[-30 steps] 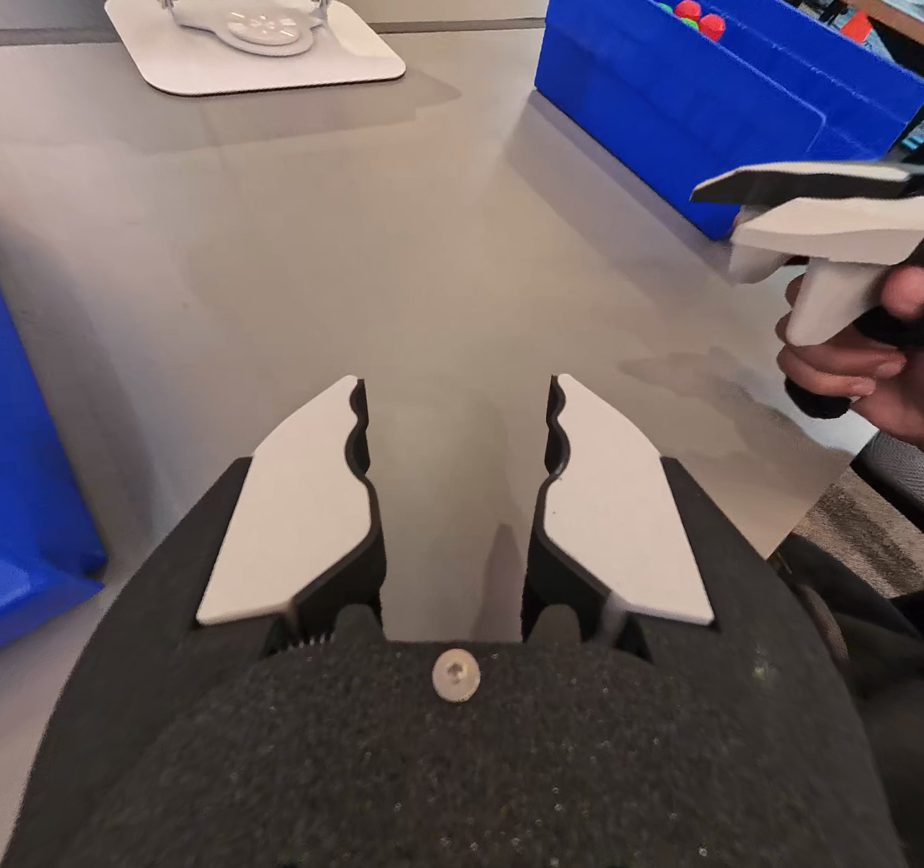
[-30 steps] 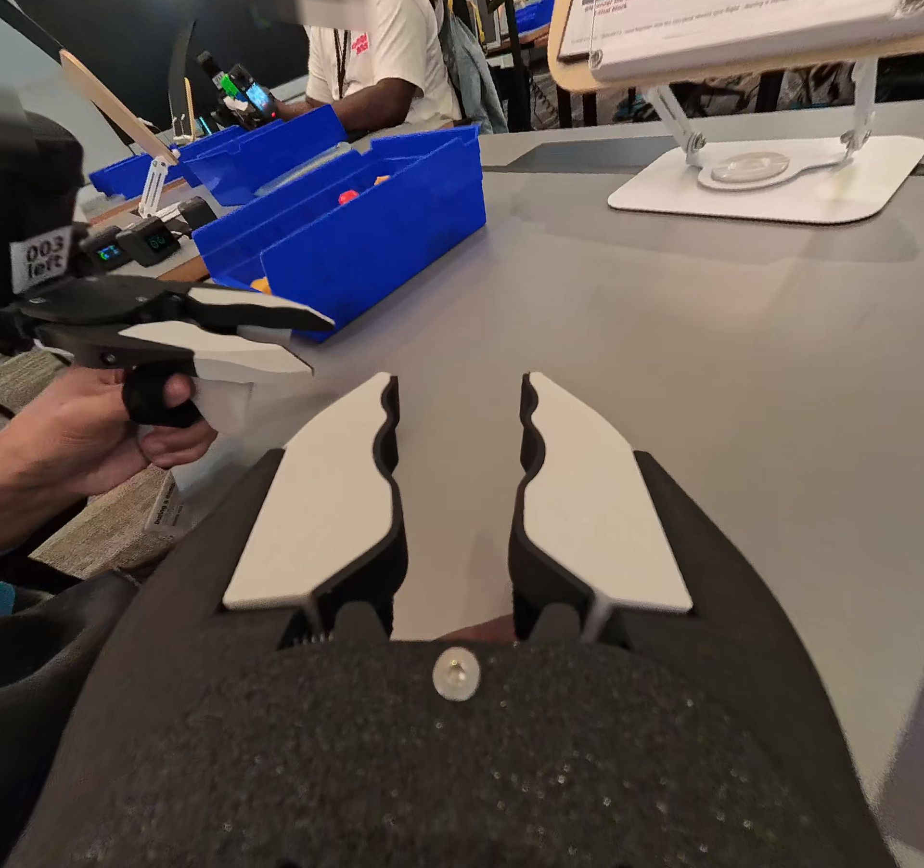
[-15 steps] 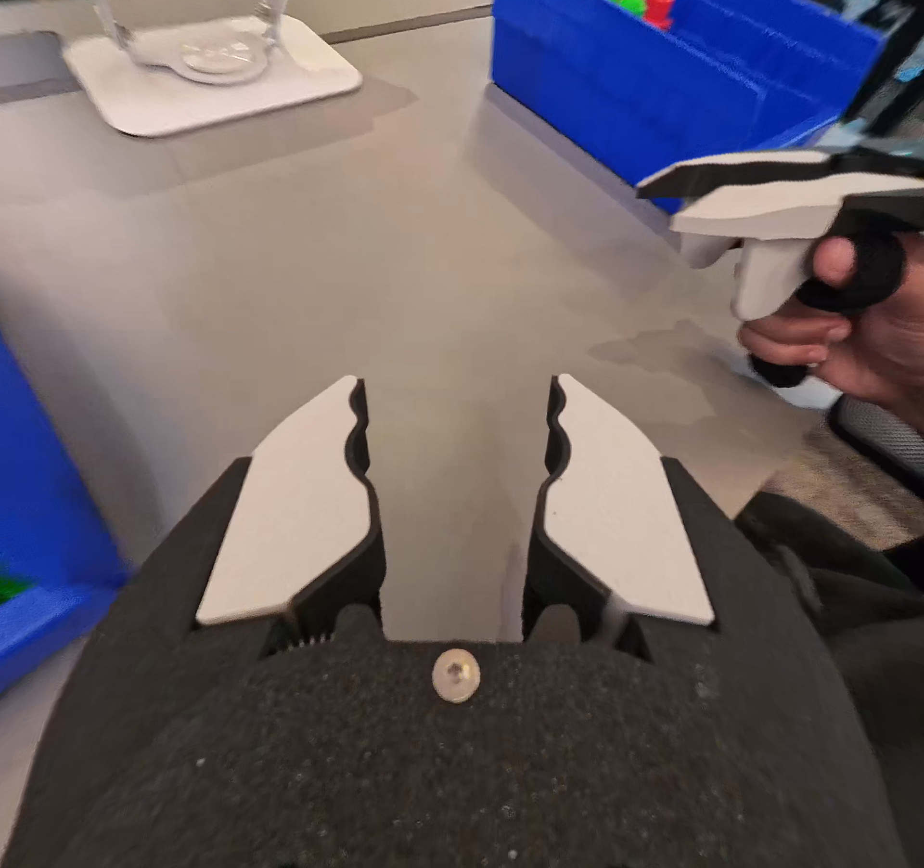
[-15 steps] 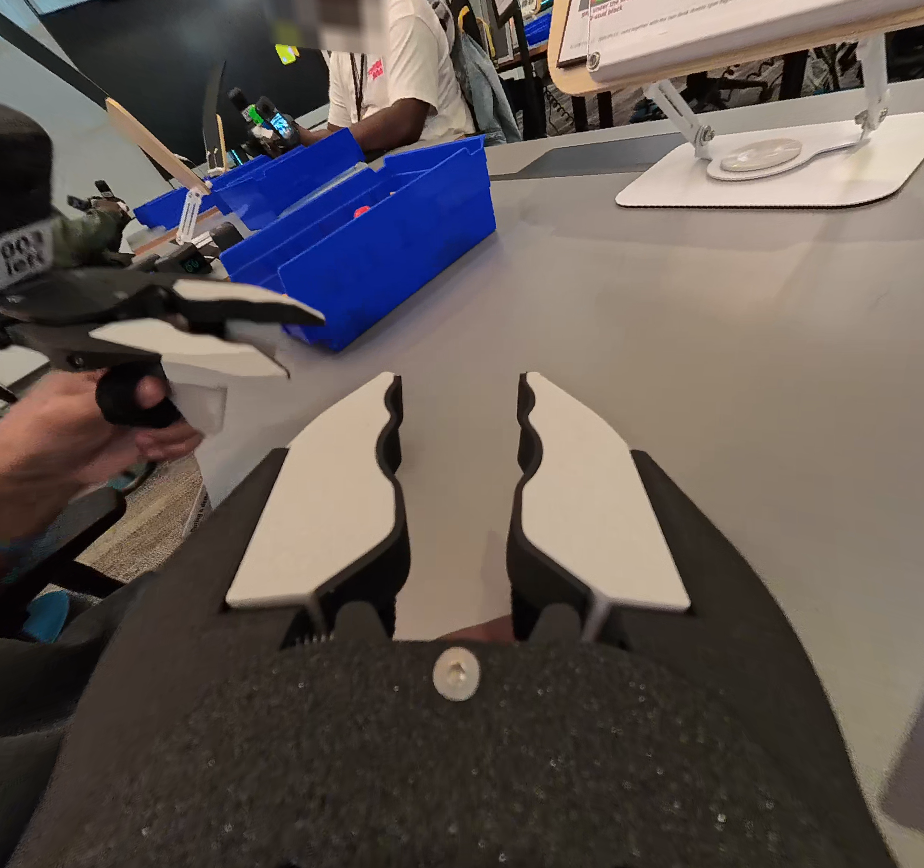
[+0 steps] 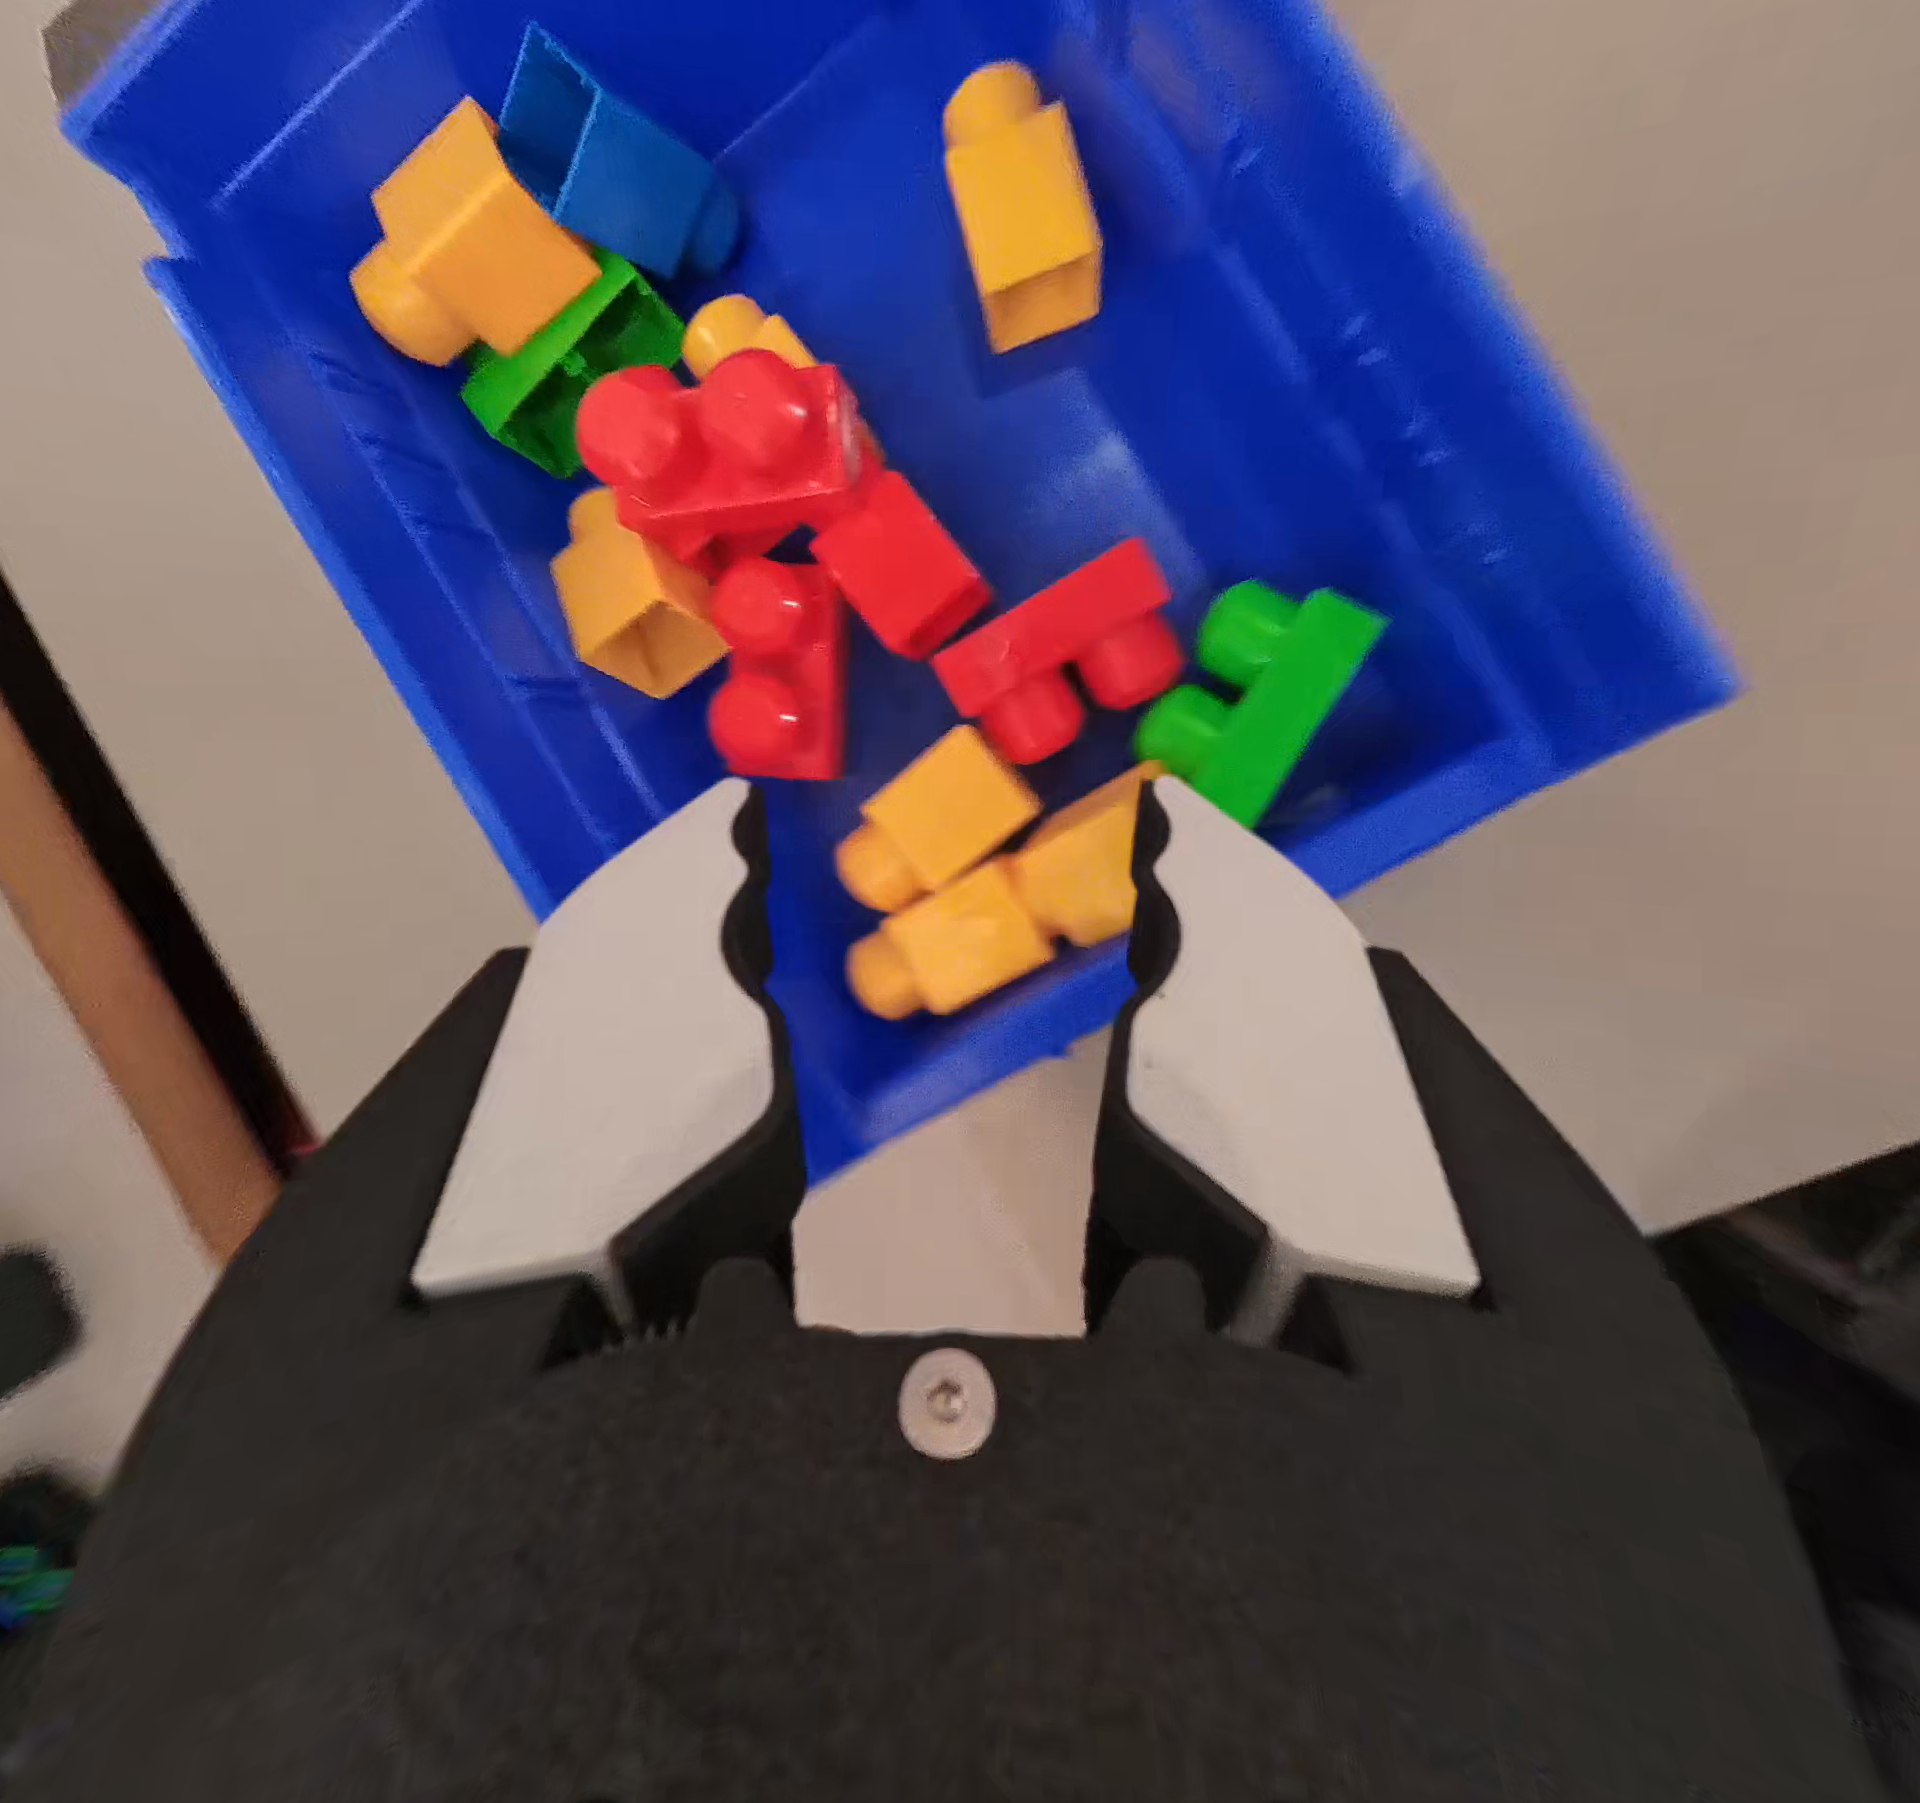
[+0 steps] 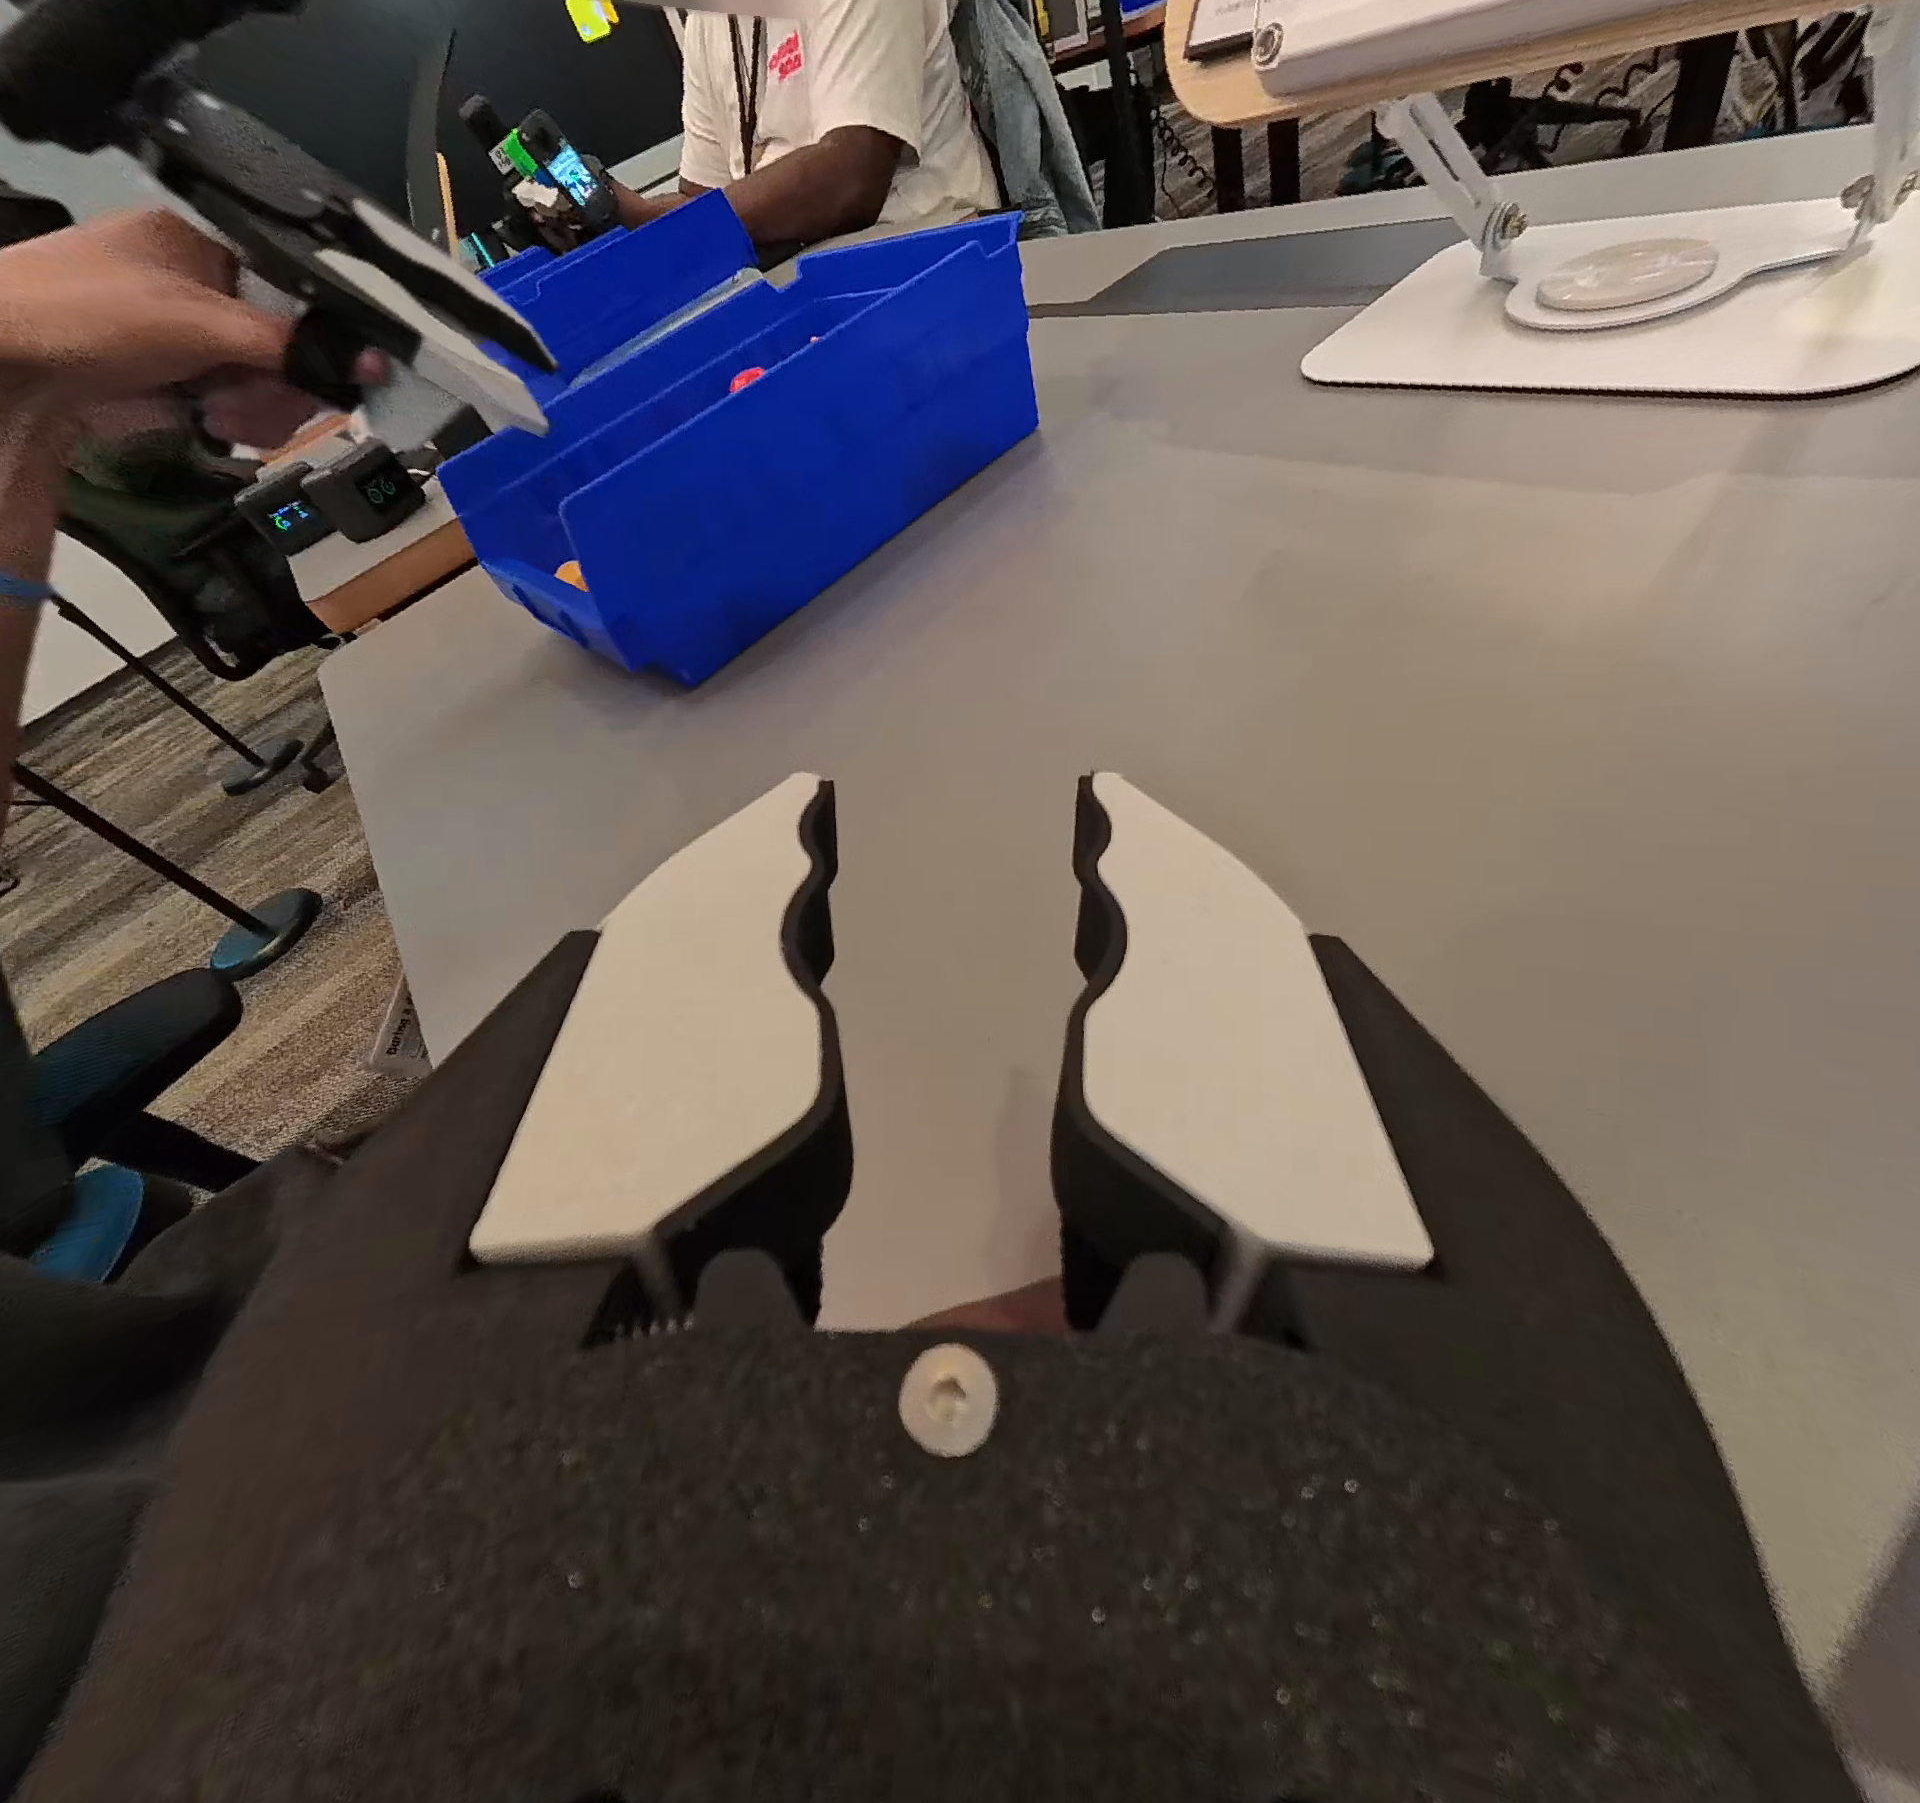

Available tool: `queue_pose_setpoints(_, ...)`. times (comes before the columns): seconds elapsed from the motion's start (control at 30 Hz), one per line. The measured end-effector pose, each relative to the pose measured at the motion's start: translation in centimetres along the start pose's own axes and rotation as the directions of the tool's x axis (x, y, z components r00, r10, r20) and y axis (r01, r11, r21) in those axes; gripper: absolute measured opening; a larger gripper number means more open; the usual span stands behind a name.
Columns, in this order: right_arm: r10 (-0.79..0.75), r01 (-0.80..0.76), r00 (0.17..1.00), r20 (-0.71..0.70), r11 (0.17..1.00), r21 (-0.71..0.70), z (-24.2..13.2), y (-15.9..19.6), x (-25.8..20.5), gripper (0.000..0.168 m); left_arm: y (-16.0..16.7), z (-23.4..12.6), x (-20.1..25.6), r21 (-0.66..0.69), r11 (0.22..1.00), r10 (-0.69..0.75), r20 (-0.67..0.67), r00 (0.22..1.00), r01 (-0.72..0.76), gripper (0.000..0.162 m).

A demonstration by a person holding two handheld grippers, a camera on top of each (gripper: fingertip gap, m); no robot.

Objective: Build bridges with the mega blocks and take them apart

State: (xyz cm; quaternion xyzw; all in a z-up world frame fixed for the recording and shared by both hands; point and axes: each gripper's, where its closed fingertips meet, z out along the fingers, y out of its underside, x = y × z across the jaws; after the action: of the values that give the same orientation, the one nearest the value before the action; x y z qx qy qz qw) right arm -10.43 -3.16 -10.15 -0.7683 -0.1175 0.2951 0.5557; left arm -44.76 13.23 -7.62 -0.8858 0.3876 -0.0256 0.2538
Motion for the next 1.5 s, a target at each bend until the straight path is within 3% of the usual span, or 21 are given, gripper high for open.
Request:
queue_pose_setpoints(0.1,0.009,-0.009,1.000,0.005,1.000,-0.007,0.0,0.1,0.1,0.044,-0.1,2.8,-2.3,-0.093,0.993,0.076,-0.008,0.997,-0.076,0.067)
queue_pose_setpoints(0.3,0.047,-0.046,0.999,0.022,0.999,-0.002,0.1,0.0,0.0,0.043,-1.4,7.7,-2.3,-0.198,0.967,-0.170,-0.032,0.985,0.161,0.059)
queue_pose_setpoints(0.5,0.056,-0.056,0.998,0.035,0.998,-0.014,0.1,0.3,-0.1,0.043,-1.5,9.3,-0.5,-0.235,0.916,-0.334,-0.003,0.942,0.324,0.053)
queue_pose_setpoints(0.67,0.079,-0.078,0.995,0.055,0.997,-0.022,0.1,0.6,-0.2,0.043,-1.7,10.7,-1.7,-0.242,0.887,-0.381,0.103,0.919,0.394,0.044)
queue_pose_setpoints(0.83,0.078,-0.076,0.995,0.066,0.996,-0.040,0.3,0.9,-0.7,0.043,-1.8,9.5,-1.2,-0.240,0.869,-0.408,0.150,0.901,0.433,0.037)
queue_pose_setpoints(0.9,0.063,-0.061,0.996,0.059,0.997,-0.045,0.3,1.1,-0.8,0.042,-1.6,9.6,-0.8,-0.246,0.865,-0.412,0.145,0.900,0.436,0.037)
queue_pose_setpoints(0.97,0.068,-0.065,0.996,0.065,0.997,-0.051,0.3,1.2,-0.8,0.042,-1.0,10.4,-1.3,-0.277,0.848,-0.421,0.166,0.892,0.452,0.048)
queue_pose_setpoints(1.13,0.098,-0.093,0.991,0.086,0.994,-0.063,0.5,1.5,-1.2,0.042,-0.2,13.2,-1.3,-0.347,0.797,-0.488,0.113,0.866,0.494,0.043)
queue_pose_setpoints(1.33,0.055,-0.050,0.997,0.055,0.995,-0.091,0.8,2.2,-0.9,0.041,-1.8,12.1,-2.0,-0.267,0.845,-0.466,0.056,0.883,0.463,0.036)
queue_pose_setpoints(1.5,0.053,-0.050,0.998,0.031,0.996,-0.072,0.6,1.9,-0.4,0.040,-3.4,6.2,-0.2,-0.095,0.925,-0.373,-0.060,0.926,0.367,0.036)
